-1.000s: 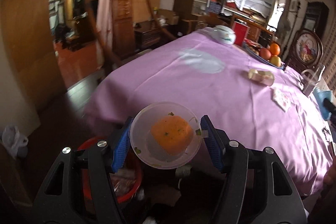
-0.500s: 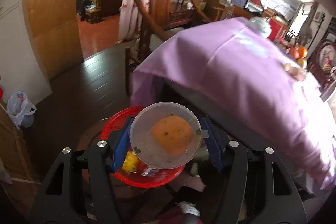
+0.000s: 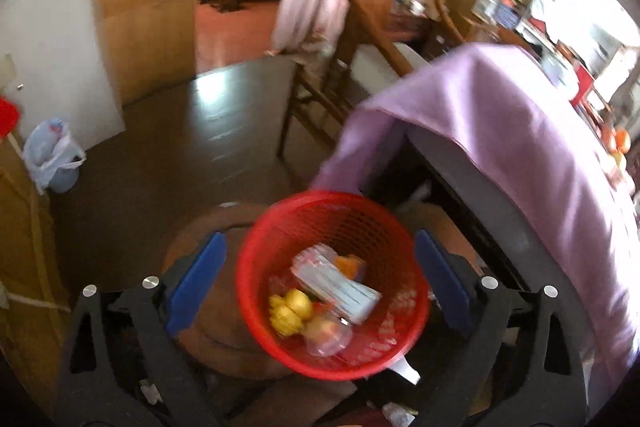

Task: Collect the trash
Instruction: 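Carry the cup and mask over the red wastebasket and open the left gripper, then open the right gripper to drop the mask into the wastebasket, then return both grippers from the wastebasket to the table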

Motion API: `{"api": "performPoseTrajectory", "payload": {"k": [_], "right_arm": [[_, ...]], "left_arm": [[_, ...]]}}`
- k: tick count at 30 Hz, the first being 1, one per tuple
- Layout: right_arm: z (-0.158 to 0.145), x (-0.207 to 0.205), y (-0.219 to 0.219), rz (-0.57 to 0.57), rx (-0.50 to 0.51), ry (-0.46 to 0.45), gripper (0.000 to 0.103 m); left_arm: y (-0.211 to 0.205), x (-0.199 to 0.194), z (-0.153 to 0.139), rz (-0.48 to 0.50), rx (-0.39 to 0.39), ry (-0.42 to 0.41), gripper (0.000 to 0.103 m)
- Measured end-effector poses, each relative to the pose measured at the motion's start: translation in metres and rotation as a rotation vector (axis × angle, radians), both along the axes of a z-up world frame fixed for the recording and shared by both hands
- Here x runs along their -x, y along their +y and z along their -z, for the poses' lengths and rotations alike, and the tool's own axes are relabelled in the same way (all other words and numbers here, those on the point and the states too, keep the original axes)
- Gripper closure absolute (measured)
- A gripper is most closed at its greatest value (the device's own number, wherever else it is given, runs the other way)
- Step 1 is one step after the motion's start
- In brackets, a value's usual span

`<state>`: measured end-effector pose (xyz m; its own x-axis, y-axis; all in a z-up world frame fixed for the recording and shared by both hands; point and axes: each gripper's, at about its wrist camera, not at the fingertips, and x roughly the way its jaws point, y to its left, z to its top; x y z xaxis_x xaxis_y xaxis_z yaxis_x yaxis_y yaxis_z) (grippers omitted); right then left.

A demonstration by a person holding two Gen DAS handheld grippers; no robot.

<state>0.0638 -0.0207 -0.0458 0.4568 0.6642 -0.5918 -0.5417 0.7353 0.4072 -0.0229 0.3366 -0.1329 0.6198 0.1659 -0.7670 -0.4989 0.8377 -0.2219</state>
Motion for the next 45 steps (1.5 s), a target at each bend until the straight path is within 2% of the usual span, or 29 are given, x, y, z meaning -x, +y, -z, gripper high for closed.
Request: {"api": "performPoseTrajectory", "payload": {"k": [5,9,16,18,21,22,25,33,45], "right_arm": [[0.015,-0.003,0.045,-0.084,0.046,0.035,0.076],[0.034,-0.008,0.09,-0.161,0.084,0.074,0.076],[0.066,-0.02,0.153,-0.246,0.131,0.145,0.076],[0.073,-0.023,0.17,-0.267,0.144,0.156,0.072],[0.081,-0.025,0.19,-0.285,0.158,0.161,0.059],[0.082,-0.025,0.192,-0.286,0.156,0.162,0.059],[0.083,-0.022,0.192,-0.289,0.155,0.16,0.059],[0.067,-0.019,0.159,-0.224,0.14,0.118,0.054],[0.023,0.004,0.09,-0.128,0.063,0.016,0.047]], "left_arm": [[0.027,0.012,-0.003,-0.126,-0.076,0.014,0.007],[0.045,0.018,0.002,-0.159,-0.072,0.025,0.007],[0.061,0.023,0.014,-0.192,-0.111,0.053,0.007],[0.064,0.022,0.017,-0.195,-0.111,0.058,0.007],[0.067,0.023,0.017,-0.201,-0.114,0.06,0.007],[0.068,0.023,0.016,-0.205,-0.119,0.061,0.007],[0.066,0.023,0.014,-0.207,-0.127,0.059,0.007],[0.049,0.021,0.002,-0.162,-0.139,0.039,0.007],[-0.031,0.018,-0.06,-0.014,-0.292,-0.063,0.007]]}}
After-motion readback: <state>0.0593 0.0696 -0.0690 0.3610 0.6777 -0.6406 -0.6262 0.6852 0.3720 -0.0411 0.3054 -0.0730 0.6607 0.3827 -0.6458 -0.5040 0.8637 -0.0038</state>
